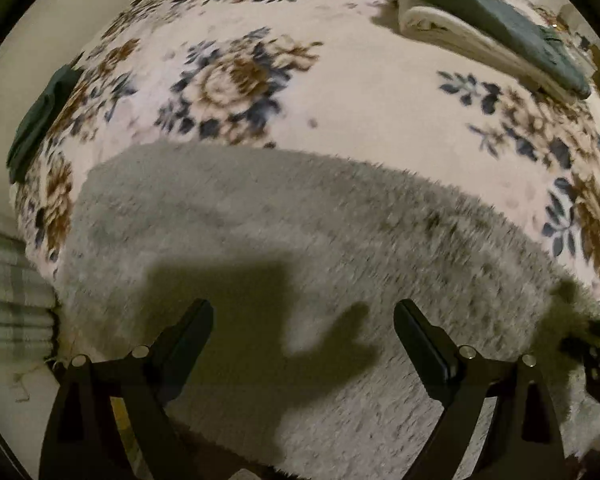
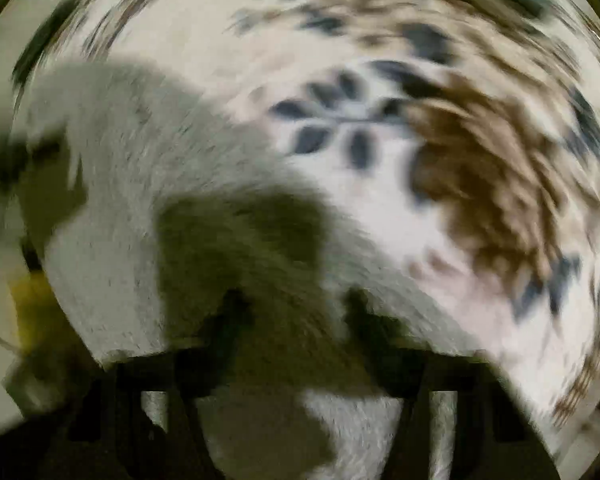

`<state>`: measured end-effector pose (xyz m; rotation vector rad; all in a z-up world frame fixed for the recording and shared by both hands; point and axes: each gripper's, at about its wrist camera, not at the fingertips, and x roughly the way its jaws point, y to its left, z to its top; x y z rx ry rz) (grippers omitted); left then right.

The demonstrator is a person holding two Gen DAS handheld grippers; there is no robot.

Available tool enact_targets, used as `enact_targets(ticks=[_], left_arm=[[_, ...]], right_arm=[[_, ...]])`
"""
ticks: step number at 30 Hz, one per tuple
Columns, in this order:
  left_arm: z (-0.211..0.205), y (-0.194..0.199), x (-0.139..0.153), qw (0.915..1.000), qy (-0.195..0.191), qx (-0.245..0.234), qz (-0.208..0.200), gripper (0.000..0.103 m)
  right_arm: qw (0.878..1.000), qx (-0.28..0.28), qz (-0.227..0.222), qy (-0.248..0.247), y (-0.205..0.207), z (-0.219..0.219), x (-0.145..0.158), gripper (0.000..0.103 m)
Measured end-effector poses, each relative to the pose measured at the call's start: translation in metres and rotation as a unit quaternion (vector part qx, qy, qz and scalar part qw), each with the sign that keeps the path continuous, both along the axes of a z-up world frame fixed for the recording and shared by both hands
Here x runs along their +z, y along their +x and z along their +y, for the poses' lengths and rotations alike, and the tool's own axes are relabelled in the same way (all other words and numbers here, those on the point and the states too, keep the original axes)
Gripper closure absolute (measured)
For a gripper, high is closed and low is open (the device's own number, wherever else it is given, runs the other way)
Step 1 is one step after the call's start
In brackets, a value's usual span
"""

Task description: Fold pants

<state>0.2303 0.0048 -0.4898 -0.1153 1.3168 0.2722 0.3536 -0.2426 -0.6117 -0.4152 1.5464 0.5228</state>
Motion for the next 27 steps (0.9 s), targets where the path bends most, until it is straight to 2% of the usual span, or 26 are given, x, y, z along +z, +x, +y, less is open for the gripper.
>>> enact_targets(ticks=[2, 6, 10, 11, 13, 15, 17, 19, 21, 23, 26, 27], left_arm=[[-0.001, 0.007, 0.001, 0.9999, -0.009, -0.006, -0.003, 0.011], [-0.014, 0.027, 0.005, 0.9992, -0.035, -0.021, -0.003, 0.011], [-0.040, 0.053, -0.010, 0.9977, -0.026, -0.062, 0.009, 0.011], [-0.047, 0.060, -0.017, 0.9971, -0.017, -0.072, 0.017, 0.011], [-0.055, 0.073, -0.034, 0.9960, -0.003, -0.084, 0.030, 0.011], [-0.056, 0.083, -0.042, 0.9956, 0.000, -0.088, 0.032, 0.008], [-0.055, 0.089, -0.046, 0.9951, 0.006, -0.094, 0.029, 0.003], [-0.053, 0.093, -0.050, 0.9949, 0.009, -0.097, 0.029, 0.000], [-0.050, 0.096, -0.051, 0.9947, 0.005, -0.097, 0.031, 0.000], [-0.046, 0.095, -0.046, 0.9947, 0.003, -0.098, 0.031, 0.000], [-0.036, 0.076, -0.022, 0.9949, -0.002, -0.099, 0.017, 0.000], [-0.029, 0.060, -0.011, 0.9955, -0.005, -0.094, 0.011, 0.000]], right_arm=[[1.000, -0.009, -0.006, -0.003, 0.002, -0.003, 0.003, 0.094], [0.995, -0.091, -0.039, 0.021, 0.015, -0.032, 0.029, 0.095], [0.987, -0.153, -0.020, 0.035, 0.028, -0.056, 0.022, 0.094], [0.986, -0.164, -0.008, 0.040, 0.028, -0.059, 0.018, 0.091], [0.979, -0.195, 0.023, 0.055, 0.029, -0.075, 0.013, 0.064], [0.964, -0.249, 0.016, 0.086, 0.024, -0.106, 0.028, 0.049], [0.958, -0.274, -0.002, 0.084, 0.014, -0.131, 0.045, 0.047], [0.956, -0.288, -0.010, 0.051, 0.004, -0.159, 0.050, 0.047], [0.946, -0.325, -0.006, 0.025, -0.009, -0.188, 0.047, 0.047], [0.933, -0.359, 0.000, 0.032, -0.022, -0.212, 0.047, 0.047], [0.902, -0.430, 0.001, 0.050, -0.058, -0.248, 0.052, 0.047], [0.886, -0.460, 0.005, 0.058, -0.073, -0.259, 0.054, 0.047]])
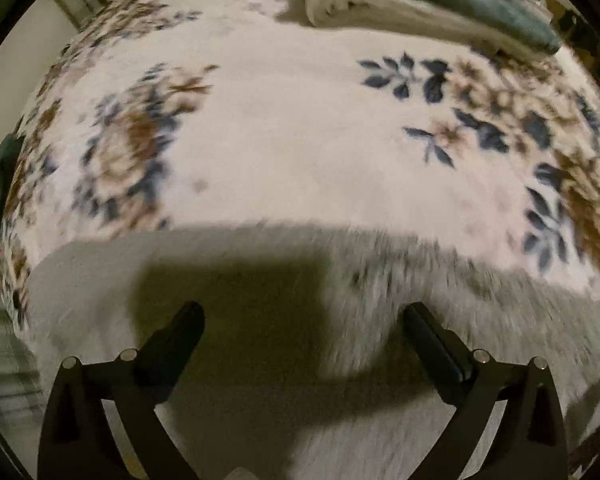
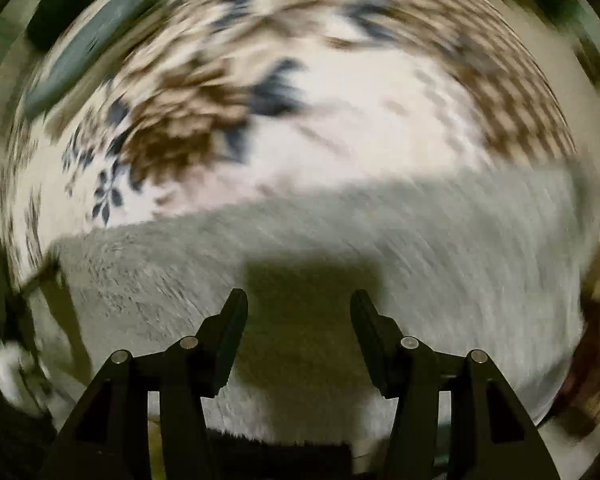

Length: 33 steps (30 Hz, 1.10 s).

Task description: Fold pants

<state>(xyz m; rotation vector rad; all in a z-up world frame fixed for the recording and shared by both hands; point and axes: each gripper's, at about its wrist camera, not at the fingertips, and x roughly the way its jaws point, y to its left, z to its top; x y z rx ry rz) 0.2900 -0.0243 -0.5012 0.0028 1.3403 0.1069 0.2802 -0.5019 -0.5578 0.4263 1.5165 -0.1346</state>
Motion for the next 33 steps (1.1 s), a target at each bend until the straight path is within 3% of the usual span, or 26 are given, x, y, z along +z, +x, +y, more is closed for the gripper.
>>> enact_targets(ticks=[2, 5, 8, 11, 12, 13, 14, 15, 17, 24, 29, 30, 32, 33], left_arm=[[0.011, -0.028, 0.008, 0.9998, -0.009, 0.013, 0.008, 0.000], [0.039, -0.080, 0.005, 0.9965, -0.025, 0.063, 0.048, 0.000], [0.070, -0.111, -0.015, 0.9842, -0.058, 0.140, 0.092, 0.002], [0.097, -0.125, -0.046, 0.9612, -0.122, 0.219, 0.115, 0.010], [0.103, -0.126, -0.053, 0.9553, -0.134, 0.239, 0.110, 0.026], [0.106, -0.125, -0.058, 0.9530, -0.143, 0.247, 0.102, 0.057], [0.108, -0.123, -0.062, 0.9527, -0.148, 0.248, 0.096, 0.073], [0.109, -0.120, -0.065, 0.9561, -0.138, 0.242, 0.089, 0.087], [0.110, -0.121, -0.061, 0.9593, -0.136, 0.238, 0.067, 0.096], [0.128, -0.125, -0.030, 0.9689, -0.135, 0.200, 0.057, 0.096], [0.139, -0.131, -0.045, 0.9693, -0.127, 0.191, 0.089, 0.094], [0.139, -0.129, -0.047, 0.9690, -0.122, 0.192, 0.097, 0.092], [0.128, -0.127, -0.040, 0.9716, -0.115, 0.183, 0.097, 0.092], [0.123, -0.122, -0.035, 0.9745, -0.109, 0.170, 0.097, 0.089]], right_arm=[[0.997, -0.067, 0.008, 0.033, -0.037, -0.010, -0.004, 0.047], [0.983, -0.161, 0.031, 0.085, -0.096, -0.013, -0.024, 0.047], [0.957, -0.248, 0.054, 0.141, -0.140, 0.001, -0.059, 0.047], [0.933, -0.305, 0.046, 0.186, -0.159, 0.015, -0.087, 0.047], [0.928, -0.317, 0.040, 0.193, -0.163, 0.017, -0.093, 0.048], [0.925, -0.327, 0.036, 0.189, -0.165, 0.020, -0.098, 0.061], [0.925, -0.332, 0.030, 0.181, -0.166, 0.021, -0.098, 0.073], [0.929, -0.331, 0.028, 0.164, -0.166, 0.023, -0.098, 0.094], [0.939, -0.320, 0.035, 0.121, -0.163, 0.028, -0.095, 0.097], [0.962, -0.265, 0.031, 0.061, -0.157, 0.034, -0.062, 0.098], [0.966, -0.244, 0.060, 0.062, -0.156, 0.028, -0.069, 0.098], [0.966, -0.240, 0.069, 0.074, -0.156, 0.027, -0.075, 0.095], [0.960, -0.250, 0.072, 0.106, -0.163, 0.020, -0.082, 0.075], [0.957, -0.256, 0.063, 0.117, -0.167, 0.018, -0.080, 0.057]])
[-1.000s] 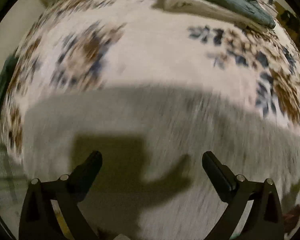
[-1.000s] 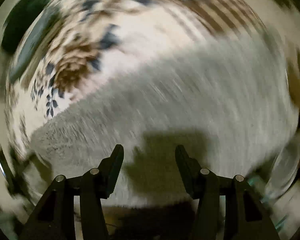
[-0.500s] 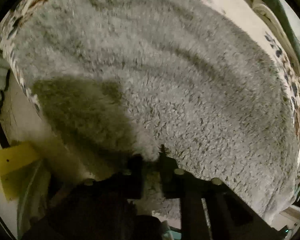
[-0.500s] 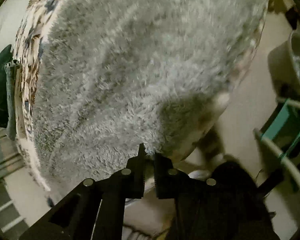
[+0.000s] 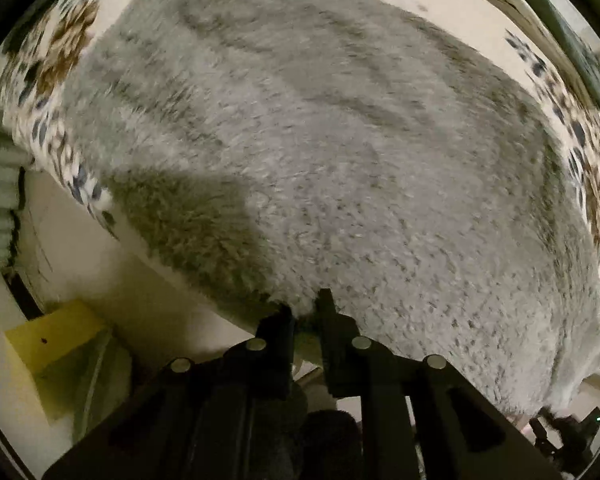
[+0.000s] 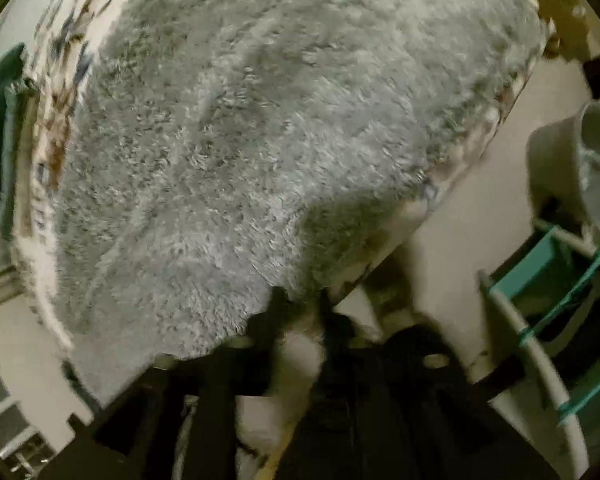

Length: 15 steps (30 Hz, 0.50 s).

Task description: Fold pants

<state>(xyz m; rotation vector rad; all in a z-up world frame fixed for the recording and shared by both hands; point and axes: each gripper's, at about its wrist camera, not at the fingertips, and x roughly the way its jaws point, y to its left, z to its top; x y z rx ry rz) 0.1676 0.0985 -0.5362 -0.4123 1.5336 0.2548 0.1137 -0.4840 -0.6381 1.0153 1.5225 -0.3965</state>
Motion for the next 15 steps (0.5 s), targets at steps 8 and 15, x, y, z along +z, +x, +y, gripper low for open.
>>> enact_targets(ticks=[8, 15], left_arm=[[-0.069, 0.026, 0.023, 0.9911, 0.055, -0.116, -0.035, 0.021], [-0.159, 0.043, 0.044, 0.9778, 0.037, -0.196, -0.064, 0.018]], right_arm=[[0.984, -0.146, -0.087, -0.057, -0.055, -0.087, 0.033, 0.042], [0.964, -0.201, -0.121, -0.126, -0.041, -0.185, 0.043, 0.043]])
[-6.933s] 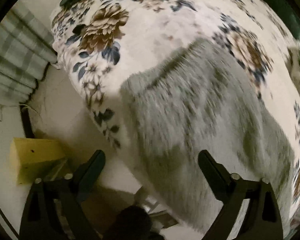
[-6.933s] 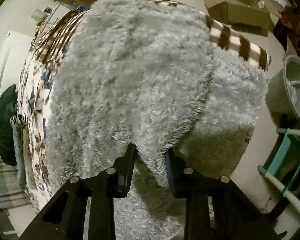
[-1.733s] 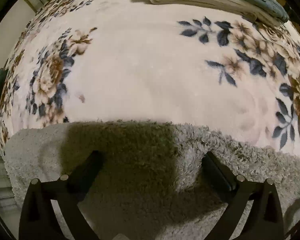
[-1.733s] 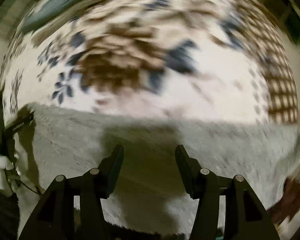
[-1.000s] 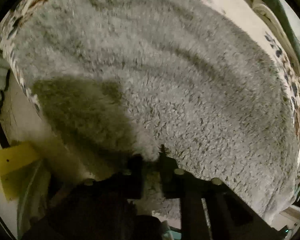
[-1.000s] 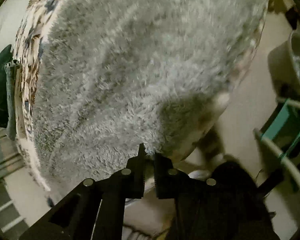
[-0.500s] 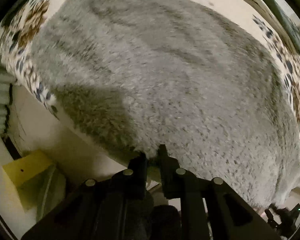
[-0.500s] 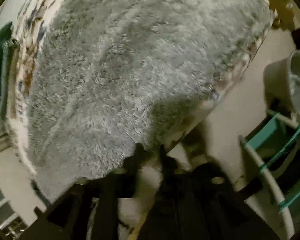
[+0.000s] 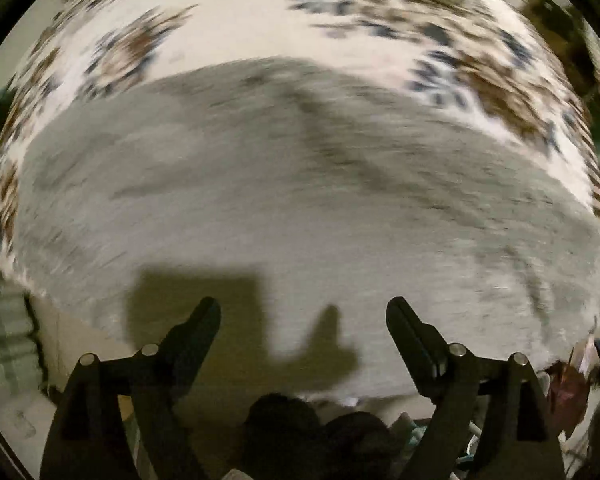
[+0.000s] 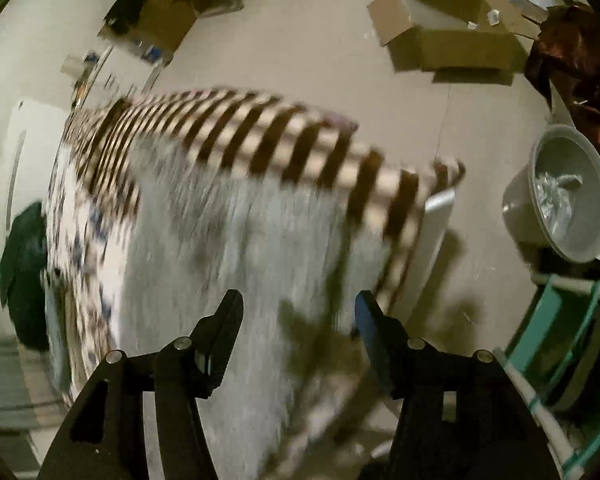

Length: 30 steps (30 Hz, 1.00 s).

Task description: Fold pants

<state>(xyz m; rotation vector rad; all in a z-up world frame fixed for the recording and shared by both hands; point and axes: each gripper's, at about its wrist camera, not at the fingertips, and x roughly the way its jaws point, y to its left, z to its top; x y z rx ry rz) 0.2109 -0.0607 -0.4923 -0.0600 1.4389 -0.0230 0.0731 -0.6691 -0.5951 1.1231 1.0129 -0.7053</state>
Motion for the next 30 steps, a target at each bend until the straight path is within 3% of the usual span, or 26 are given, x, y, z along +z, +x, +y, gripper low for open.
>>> enact_targets(ticks=[2, 3, 7, 11, 12, 14, 15, 23, 25, 30], left_arm=[[-0.025, 0.007, 0.000, 0.9997, 0.000, -0.026, -0.005, 0.018], [-0.042, 0.011, -0.001, 0.9991, 0.003, -0.043, -0.007, 0.018], [-0.099, 0.023, 0.001, 0.9960, 0.010, -0.088, -0.013, 0.018], [-0.135, 0.032, -0.001, 0.9922, 0.005, -0.123, -0.019, 0.018], [-0.155, 0.033, 0.000, 0.9909, 0.006, -0.133, -0.020, 0.018], [-0.187, 0.043, -0.001, 0.9886, 0.008, -0.150, -0.018, 0.018], [-0.195, 0.046, -0.003, 0.9876, 0.009, -0.155, -0.018, 0.018], [-0.237, 0.079, -0.044, 0.9841, 0.021, -0.176, 0.009, 0.018], [-0.218, 0.083, -0.055, 0.9843, 0.022, -0.174, 0.019, 0.018], [-0.208, 0.105, -0.076, 0.9860, -0.005, -0.163, 0.033, 0.000]], right_arm=[[1.000, 0.003, -0.014, 0.010, 0.012, -0.014, -0.011, 0.086], [1.000, 0.012, 0.005, -0.004, 0.018, -0.014, -0.011, 0.099], [0.998, 0.012, 0.029, -0.055, 0.007, -0.017, 0.007, 0.099], [0.998, 0.019, 0.054, -0.002, -0.014, -0.019, -0.010, 0.099], [0.998, 0.019, 0.058, 0.002, -0.018, -0.018, -0.013, 0.093], [0.998, 0.016, 0.059, 0.008, -0.024, -0.018, -0.015, 0.061], [0.999, 0.008, 0.030, 0.020, -0.030, -0.018, -0.015, 0.042], [0.989, -0.023, -0.111, 0.089, -0.052, -0.009, -0.060, 0.039], [0.986, -0.029, -0.141, 0.084, -0.050, -0.007, -0.072, 0.039], [0.975, -0.046, -0.211, 0.061, -0.045, -0.011, -0.084, 0.038]])
